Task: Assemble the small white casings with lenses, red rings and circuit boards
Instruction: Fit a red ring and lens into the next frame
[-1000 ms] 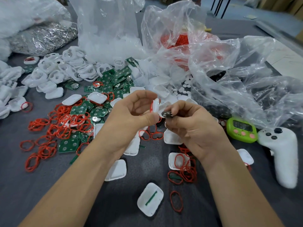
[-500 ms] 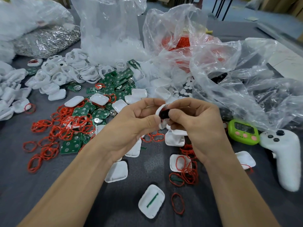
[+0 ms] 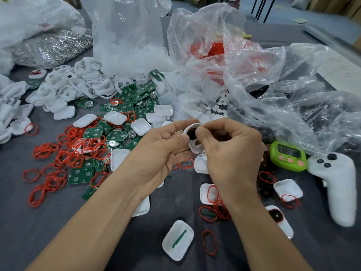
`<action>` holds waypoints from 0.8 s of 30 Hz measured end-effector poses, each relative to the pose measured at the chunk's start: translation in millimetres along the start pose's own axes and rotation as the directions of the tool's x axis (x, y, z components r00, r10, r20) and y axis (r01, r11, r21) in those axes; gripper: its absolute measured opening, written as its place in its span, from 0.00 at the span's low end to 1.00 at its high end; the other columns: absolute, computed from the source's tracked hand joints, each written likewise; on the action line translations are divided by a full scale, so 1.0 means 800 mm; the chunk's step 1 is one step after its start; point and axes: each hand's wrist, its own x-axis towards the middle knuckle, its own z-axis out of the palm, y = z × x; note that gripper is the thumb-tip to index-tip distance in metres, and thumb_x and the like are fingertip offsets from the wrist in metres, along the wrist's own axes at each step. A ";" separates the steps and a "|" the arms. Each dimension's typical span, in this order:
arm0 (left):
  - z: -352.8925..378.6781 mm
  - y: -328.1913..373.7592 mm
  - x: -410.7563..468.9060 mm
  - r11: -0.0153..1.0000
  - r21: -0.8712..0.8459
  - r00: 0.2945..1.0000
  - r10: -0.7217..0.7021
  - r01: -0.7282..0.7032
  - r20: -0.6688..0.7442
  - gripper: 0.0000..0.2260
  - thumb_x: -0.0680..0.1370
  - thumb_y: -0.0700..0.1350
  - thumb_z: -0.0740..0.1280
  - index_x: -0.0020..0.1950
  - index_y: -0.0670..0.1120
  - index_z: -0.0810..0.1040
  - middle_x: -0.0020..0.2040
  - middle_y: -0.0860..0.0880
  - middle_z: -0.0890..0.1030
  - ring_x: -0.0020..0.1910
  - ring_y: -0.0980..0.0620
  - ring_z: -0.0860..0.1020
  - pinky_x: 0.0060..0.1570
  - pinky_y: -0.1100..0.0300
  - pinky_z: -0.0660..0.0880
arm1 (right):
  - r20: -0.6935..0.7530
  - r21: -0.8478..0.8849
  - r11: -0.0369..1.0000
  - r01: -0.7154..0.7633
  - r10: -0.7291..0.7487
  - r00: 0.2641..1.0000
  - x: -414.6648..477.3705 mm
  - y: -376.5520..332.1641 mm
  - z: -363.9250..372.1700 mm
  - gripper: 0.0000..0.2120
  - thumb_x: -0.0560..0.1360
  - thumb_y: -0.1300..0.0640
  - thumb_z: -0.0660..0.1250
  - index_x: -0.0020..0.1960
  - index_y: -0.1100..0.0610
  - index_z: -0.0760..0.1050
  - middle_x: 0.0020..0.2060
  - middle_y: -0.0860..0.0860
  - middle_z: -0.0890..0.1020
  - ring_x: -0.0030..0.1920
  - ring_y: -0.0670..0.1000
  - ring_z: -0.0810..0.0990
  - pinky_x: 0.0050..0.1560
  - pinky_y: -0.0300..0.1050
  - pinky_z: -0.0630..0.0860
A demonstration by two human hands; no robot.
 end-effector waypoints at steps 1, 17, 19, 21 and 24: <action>0.000 -0.001 0.000 1.000 0.010 1.000 0.006 -0.006 -0.005 0.15 0.75 0.37 0.66 0.60 0.39 0.80 0.50 0.43 0.86 0.45 0.50 0.86 0.44 0.60 0.82 | -0.015 -0.005 1.000 -0.010 0.010 1.000 0.000 0.001 0.002 0.06 0.68 0.55 0.79 0.37 0.49 0.83 0.29 0.44 0.83 0.31 0.46 0.82 0.33 0.40 0.76; 0.013 -0.015 -0.006 0.779 0.592 0.901 0.386 -0.205 -0.197 0.18 0.75 0.33 0.66 0.48 0.56 0.88 0.34 0.46 0.86 0.33 0.55 0.77 0.37 0.62 0.75 | 0.275 0.154 0.953 -0.263 0.214 0.937 0.008 0.008 0.008 0.05 0.68 0.56 0.76 0.39 0.48 0.81 0.32 0.48 0.85 0.33 0.48 0.82 0.36 0.47 0.78; 0.013 -0.015 -0.005 0.751 0.634 0.890 0.402 -0.187 -0.213 0.20 0.77 0.31 0.66 0.47 0.56 0.87 0.32 0.51 0.85 0.31 0.58 0.77 0.35 0.66 0.74 | 0.282 0.146 0.951 -0.271 0.223 0.933 0.009 0.010 0.008 0.07 0.69 0.58 0.77 0.37 0.49 0.80 0.32 0.48 0.85 0.32 0.46 0.82 0.36 0.46 0.77; 0.013 -0.014 -0.005 0.730 0.665 0.879 0.412 -0.159 -0.242 0.19 0.78 0.31 0.67 0.46 0.56 0.86 0.28 0.51 0.82 0.29 0.56 0.76 0.33 0.65 0.75 | 0.291 0.141 0.951 -0.275 0.225 0.930 0.008 0.010 0.008 0.09 0.70 0.60 0.77 0.35 0.49 0.80 0.32 0.49 0.85 0.33 0.47 0.82 0.37 0.45 0.76; 0.011 -0.011 -0.006 0.724 0.678 0.858 0.422 -0.124 -0.293 0.19 0.76 0.32 0.69 0.44 0.57 0.86 0.27 0.49 0.82 0.29 0.54 0.76 0.32 0.61 0.77 | 0.292 0.118 0.958 -0.259 0.216 0.932 0.006 0.008 0.008 0.05 0.68 0.53 0.76 0.36 0.49 0.80 0.32 0.49 0.85 0.35 0.49 0.84 0.39 0.47 0.79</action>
